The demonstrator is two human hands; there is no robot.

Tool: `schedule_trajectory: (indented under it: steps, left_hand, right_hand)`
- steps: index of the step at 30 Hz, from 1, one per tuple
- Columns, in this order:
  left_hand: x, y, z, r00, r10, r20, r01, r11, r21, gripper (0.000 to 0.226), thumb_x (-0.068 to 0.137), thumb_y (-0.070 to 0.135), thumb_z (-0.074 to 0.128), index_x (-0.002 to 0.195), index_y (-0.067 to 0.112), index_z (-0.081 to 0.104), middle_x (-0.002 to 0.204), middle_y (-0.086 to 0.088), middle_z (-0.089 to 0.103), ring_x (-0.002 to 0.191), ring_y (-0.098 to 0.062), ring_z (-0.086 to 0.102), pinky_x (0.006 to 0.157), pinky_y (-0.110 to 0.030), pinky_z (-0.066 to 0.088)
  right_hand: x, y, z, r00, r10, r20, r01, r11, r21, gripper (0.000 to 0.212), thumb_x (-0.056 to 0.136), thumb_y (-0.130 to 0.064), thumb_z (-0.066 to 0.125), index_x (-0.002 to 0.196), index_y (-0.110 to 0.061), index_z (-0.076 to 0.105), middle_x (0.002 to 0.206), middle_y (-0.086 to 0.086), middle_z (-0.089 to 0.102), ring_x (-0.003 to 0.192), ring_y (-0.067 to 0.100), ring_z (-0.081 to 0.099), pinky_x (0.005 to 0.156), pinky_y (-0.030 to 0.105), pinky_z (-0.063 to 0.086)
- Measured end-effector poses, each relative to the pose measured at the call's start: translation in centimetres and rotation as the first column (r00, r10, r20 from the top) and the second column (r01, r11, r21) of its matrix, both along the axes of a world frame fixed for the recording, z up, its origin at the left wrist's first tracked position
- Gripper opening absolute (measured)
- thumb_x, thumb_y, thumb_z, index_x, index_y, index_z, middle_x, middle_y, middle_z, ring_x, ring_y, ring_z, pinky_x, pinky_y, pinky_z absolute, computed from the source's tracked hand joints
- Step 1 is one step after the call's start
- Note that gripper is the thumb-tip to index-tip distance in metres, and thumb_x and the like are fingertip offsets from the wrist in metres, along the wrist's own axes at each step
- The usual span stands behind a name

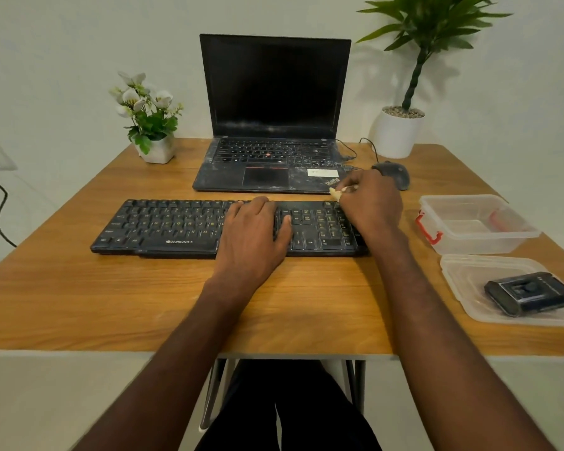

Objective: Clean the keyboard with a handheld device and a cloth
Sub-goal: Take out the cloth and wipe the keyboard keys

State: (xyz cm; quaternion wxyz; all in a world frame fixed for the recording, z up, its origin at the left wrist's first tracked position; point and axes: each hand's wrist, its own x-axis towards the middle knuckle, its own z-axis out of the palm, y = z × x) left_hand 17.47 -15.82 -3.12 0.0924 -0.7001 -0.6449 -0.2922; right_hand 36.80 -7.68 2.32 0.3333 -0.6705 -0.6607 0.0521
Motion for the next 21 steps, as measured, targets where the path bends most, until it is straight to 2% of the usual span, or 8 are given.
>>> schedule_trajectory:
  steps: [2, 4, 6, 9, 13, 17, 19, 21]
  left_hand:
    - [0.0, 0.0, 0.0, 1.000, 0.001, -0.007, -0.001, 1.000, 0.008, 0.041, 0.110, 0.043, 0.044, 0.127, 0.013, 0.067, 0.124, -0.004, 0.068, 0.113, -0.021, 0.061, 0.115, -0.045, 0.041]
    - [0.0, 0.0, 0.1, 1.000, 0.000, -0.014, 0.000, 1.000, 0.007, 0.041, 0.111, 0.044, 0.043, 0.127, 0.015, 0.067, 0.123, -0.003, 0.067, 0.113, -0.019, 0.060, 0.116, -0.046, 0.040]
    - [0.0, -0.1, 0.3, 1.000, -0.005, -0.008, 0.005, 1.000, 0.004, 0.040, 0.112, 0.044, 0.043, 0.129, 0.016, 0.065, 0.125, -0.001, 0.067, 0.115, -0.018, 0.060, 0.118, -0.047, 0.039]
    - [-0.1, -0.7, 0.7, 0.998, -0.032, 0.045, 0.030, 0.999, 0.043, 0.040, 0.111, 0.044, 0.044, 0.134, 0.018, 0.063, 0.128, 0.001, 0.066, 0.117, -0.015, 0.059, 0.118, -0.044, 0.038]
    - [-3.0, -2.6, 1.7, 0.964, 0.001, 0.264, -0.028, 0.995, 0.099, 0.039, 0.110, 0.044, 0.048, 0.140, 0.022, 0.062, 0.135, 0.006, 0.065, 0.125, -0.010, 0.054, 0.119, -0.042, 0.034]
    - [-11.7, -4.5, 2.0, 0.936, 0.123, 0.330, -0.146, 0.988, 0.045, 0.045, 0.107, 0.052, 0.052, 0.143, 0.027, 0.059, 0.139, 0.005, 0.063, 0.124, -0.016, 0.058, 0.109, -0.052, 0.048]
    - [-16.6, -5.2, 2.3, 0.923, 0.147, 0.357, -0.150, 0.989, -0.020, 0.051, 0.105, 0.056, 0.056, 0.147, 0.027, 0.056, 0.145, 0.002, 0.061, 0.127, -0.018, 0.059, 0.105, -0.046, 0.051]
    - [-20.1, -5.5, 2.4, 0.914, 0.164, 0.372, -0.119, 0.983, -0.141, 0.064, 0.102, 0.063, 0.056, 0.154, 0.028, 0.049, 0.154, -0.001, 0.055, 0.131, -0.016, 0.053, 0.103, -0.039, 0.045]
  right_hand:
    - [0.4, -0.2, 0.0, 0.993, -0.111, 0.046, 0.109, 0.993, 0.045, 0.023, 0.089, -0.018, 0.075, 0.111, -0.026, 0.077, 0.105, 0.000, 0.076, 0.093, 0.019, 0.067, 0.081, 0.038, 0.058]
    - [0.8, -0.3, 0.1, 0.993, -0.115, -0.033, 0.118, 0.985, 0.126, 0.028, 0.090, -0.013, 0.073, 0.115, -0.023, 0.076, 0.110, -0.001, 0.075, 0.096, 0.016, 0.066, 0.080, 0.032, 0.055]
    - [0.4, -0.4, 0.2, 0.987, 0.008, -0.159, 0.024, 0.979, 0.202, 0.028, 0.093, -0.010, 0.069, 0.117, -0.023, 0.075, 0.112, -0.004, 0.074, 0.099, 0.011, 0.064, 0.081, 0.028, 0.051]
    - [-0.5, -0.6, 0.1, 0.942, 0.189, -0.277, -0.097, 0.944, 0.315, 0.023, 0.096, -0.011, 0.067, 0.113, -0.025, 0.076, 0.110, -0.006, 0.074, 0.102, 0.009, 0.064, 0.088, 0.036, 0.055]
    - [-0.9, -0.9, -0.1, 0.905, 0.259, -0.337, -0.145, 0.934, 0.328, 0.022, 0.099, -0.016, 0.065, 0.116, -0.027, 0.073, 0.102, -0.014, 0.066, 0.084, -0.007, 0.056, 0.075, 0.025, 0.052]
    - [-1.4, -0.8, -0.4, 0.882, 0.342, -0.324, -0.235, 0.915, 0.328, 0.022, 0.099, -0.016, 0.064, 0.112, -0.031, 0.074, 0.108, -0.015, 0.070, 0.100, 0.005, 0.063, 0.082, 0.031, 0.052]
    - [-2.5, -1.2, -0.5, 0.860, 0.427, -0.279, -0.336, 0.886, 0.320, 0.025, 0.099, -0.015, 0.064, 0.111, -0.034, 0.073, 0.111, -0.014, 0.072, 0.102, 0.008, 0.063, 0.080, 0.029, 0.050]
    - [-3.8, -1.7, -0.5, 0.830, 0.505, -0.239, -0.434, 0.852, 0.294, 0.027, 0.099, -0.013, 0.064, 0.111, -0.037, 0.073, 0.114, -0.014, 0.072, 0.104, 0.008, 0.063, 0.077, 0.024, 0.047]
